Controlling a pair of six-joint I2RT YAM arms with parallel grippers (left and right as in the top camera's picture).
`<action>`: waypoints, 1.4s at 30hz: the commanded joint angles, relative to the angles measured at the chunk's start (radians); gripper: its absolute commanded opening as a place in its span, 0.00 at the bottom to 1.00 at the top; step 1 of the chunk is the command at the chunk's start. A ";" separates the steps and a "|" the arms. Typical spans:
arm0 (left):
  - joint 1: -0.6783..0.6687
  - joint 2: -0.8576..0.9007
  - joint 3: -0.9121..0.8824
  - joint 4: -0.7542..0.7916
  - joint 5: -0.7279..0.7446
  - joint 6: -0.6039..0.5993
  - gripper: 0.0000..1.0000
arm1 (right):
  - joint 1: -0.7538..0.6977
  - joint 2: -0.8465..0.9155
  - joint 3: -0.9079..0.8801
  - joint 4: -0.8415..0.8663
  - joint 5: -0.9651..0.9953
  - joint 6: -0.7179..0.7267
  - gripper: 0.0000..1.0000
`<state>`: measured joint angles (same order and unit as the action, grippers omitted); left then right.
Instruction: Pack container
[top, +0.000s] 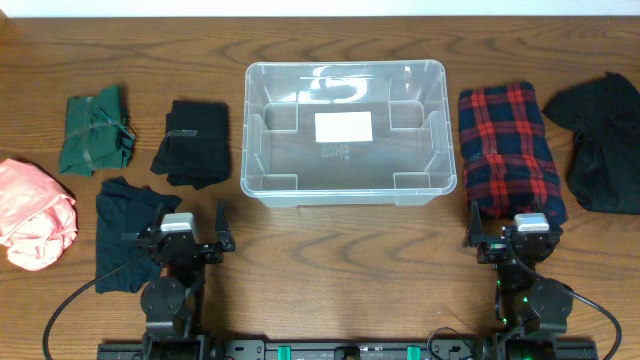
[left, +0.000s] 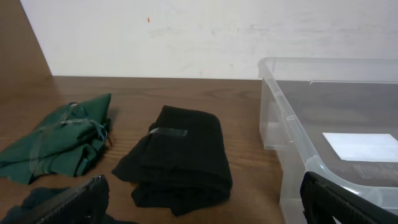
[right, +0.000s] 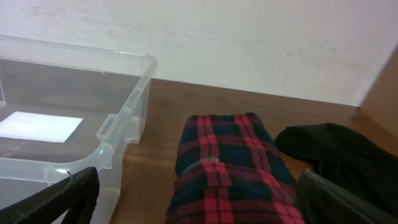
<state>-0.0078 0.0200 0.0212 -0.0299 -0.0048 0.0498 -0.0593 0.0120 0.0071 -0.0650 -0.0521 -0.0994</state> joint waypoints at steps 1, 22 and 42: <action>-0.002 0.004 -0.016 -0.041 -0.033 0.010 0.98 | 0.014 -0.003 -0.002 -0.006 0.011 -0.014 0.99; -0.002 0.004 -0.016 -0.041 -0.033 0.009 0.98 | 0.014 -0.003 -0.002 -0.005 0.011 -0.014 0.99; 0.014 0.558 0.468 -0.093 0.122 -0.089 0.98 | 0.014 -0.003 -0.002 -0.005 0.011 -0.014 0.99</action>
<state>-0.0025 0.4213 0.3313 -0.0898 0.1055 -0.0265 -0.0593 0.0124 0.0071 -0.0658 -0.0502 -0.0994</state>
